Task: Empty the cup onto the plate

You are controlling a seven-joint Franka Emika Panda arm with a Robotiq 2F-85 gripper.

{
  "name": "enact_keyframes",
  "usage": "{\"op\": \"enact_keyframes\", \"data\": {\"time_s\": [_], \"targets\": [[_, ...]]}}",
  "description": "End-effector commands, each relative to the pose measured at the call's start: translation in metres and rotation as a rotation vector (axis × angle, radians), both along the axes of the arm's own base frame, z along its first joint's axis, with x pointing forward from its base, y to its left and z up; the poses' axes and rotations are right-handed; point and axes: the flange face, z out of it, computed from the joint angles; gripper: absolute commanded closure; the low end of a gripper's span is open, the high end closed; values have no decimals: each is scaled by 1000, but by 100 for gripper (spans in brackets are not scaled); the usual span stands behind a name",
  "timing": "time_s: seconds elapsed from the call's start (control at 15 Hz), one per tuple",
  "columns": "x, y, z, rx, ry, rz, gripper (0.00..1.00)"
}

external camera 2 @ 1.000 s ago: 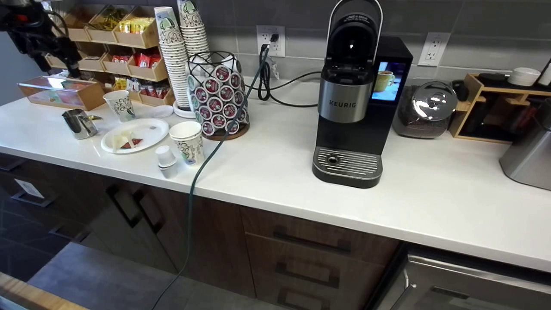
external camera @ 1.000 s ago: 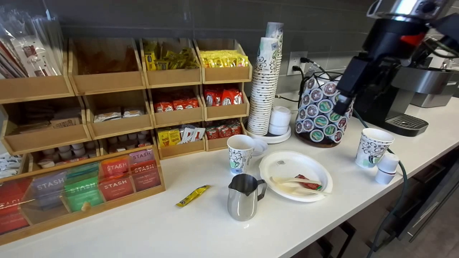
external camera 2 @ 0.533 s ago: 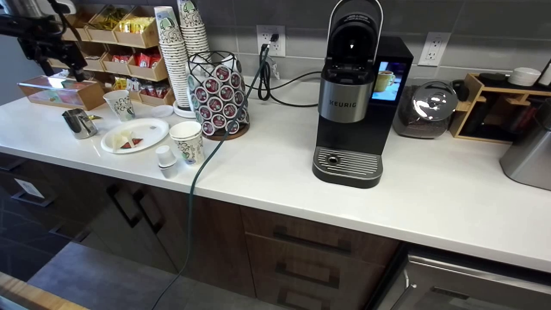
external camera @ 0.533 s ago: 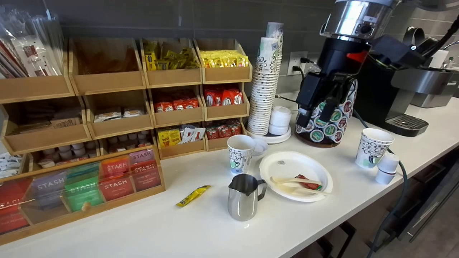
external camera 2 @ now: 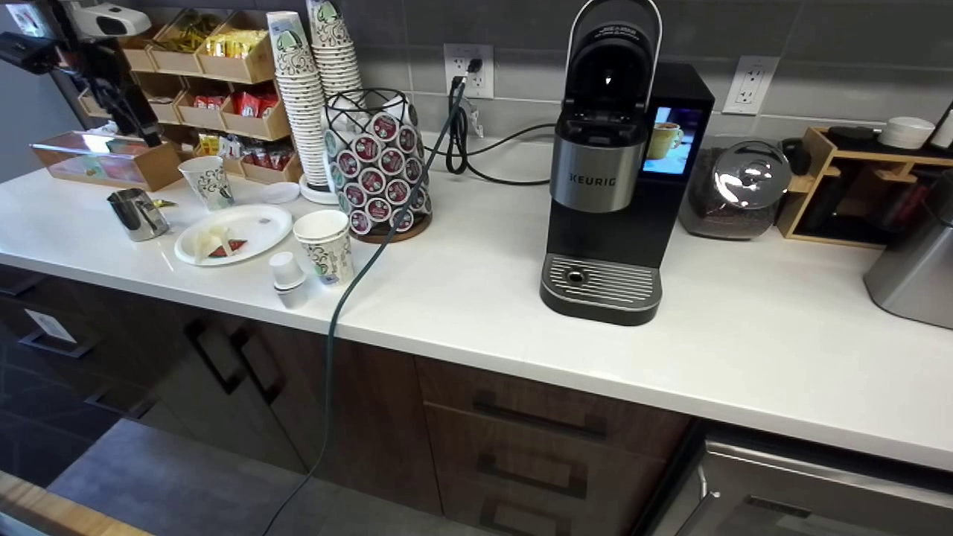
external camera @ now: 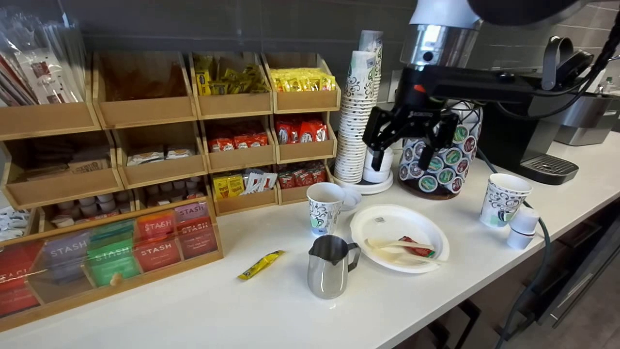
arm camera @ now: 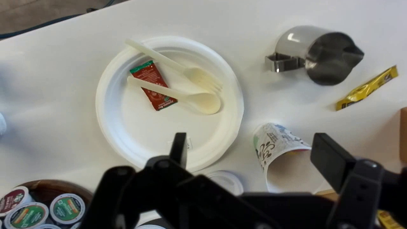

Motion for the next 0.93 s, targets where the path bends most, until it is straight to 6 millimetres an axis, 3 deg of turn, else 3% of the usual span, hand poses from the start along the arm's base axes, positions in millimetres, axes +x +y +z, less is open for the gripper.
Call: {"op": "enact_keyframes", "data": {"time_s": [0.0, 0.27, 0.6, 0.67, 0.87], "targets": [[47, 18, -30, -47, 34, -193, 0], [78, 37, -56, -96, 102, -368, 0], [102, 54, -81, -102, 195, -467, 21], [107, 56, -86, -103, 208, -478, 16], [117, 59, -94, -97, 241, -510, 19]]}}
